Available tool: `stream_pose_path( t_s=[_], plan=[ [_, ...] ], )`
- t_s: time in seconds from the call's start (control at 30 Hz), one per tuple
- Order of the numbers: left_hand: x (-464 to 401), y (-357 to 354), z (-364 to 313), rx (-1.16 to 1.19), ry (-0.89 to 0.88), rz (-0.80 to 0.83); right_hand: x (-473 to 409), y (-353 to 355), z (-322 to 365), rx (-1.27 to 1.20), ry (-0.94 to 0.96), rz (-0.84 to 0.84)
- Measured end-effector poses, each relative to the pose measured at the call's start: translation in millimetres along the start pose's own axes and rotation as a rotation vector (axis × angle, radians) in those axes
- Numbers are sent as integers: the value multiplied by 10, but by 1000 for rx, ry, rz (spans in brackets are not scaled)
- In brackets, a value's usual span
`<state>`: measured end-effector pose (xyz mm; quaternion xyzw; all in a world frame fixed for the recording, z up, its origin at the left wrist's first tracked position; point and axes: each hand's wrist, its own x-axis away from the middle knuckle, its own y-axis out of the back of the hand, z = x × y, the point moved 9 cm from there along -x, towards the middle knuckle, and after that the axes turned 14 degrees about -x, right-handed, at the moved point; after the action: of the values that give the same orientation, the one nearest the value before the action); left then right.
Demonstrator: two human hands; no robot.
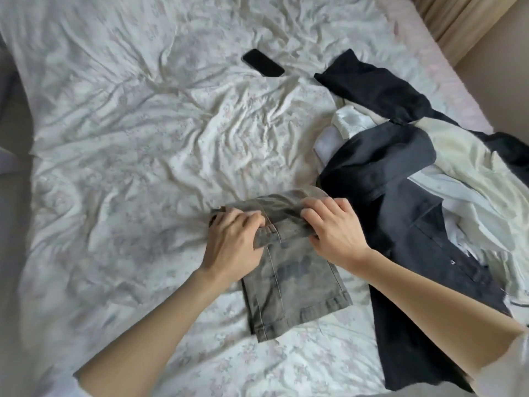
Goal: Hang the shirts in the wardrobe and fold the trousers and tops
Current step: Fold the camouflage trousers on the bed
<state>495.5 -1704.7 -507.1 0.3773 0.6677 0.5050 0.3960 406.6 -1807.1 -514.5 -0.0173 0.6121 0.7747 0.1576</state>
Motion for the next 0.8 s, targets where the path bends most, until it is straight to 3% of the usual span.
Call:
stream_pose_path(
  t_s=[0.17,0.27,0.33,0.4,0.53,0.67,0.8],
  plan=[
    [748,-302,-616,42,-191,187,1045,-278,152,-53,-95,181],
    [1153,-762,-858,-65,-313,520,1590,-555,228,-77,-232,325],
    [1344,-1059,-910,-95,-339,658,1907,-735,307,-72,-316,412],
    [1284,-1158,-868,-120,-310,606,2041,-801,390,-142,-382,372],
    [813,-1289,-689,-187,-170,409,1815,-807,354,-252,-603,90],
    [495,-1678,-457,-196,-18,378,1512,-1127,152,-204,-878,39],
    [592,-1945,-462,-289,-56,342,1700,-1523,11,-129,-945,99]
  ],
)
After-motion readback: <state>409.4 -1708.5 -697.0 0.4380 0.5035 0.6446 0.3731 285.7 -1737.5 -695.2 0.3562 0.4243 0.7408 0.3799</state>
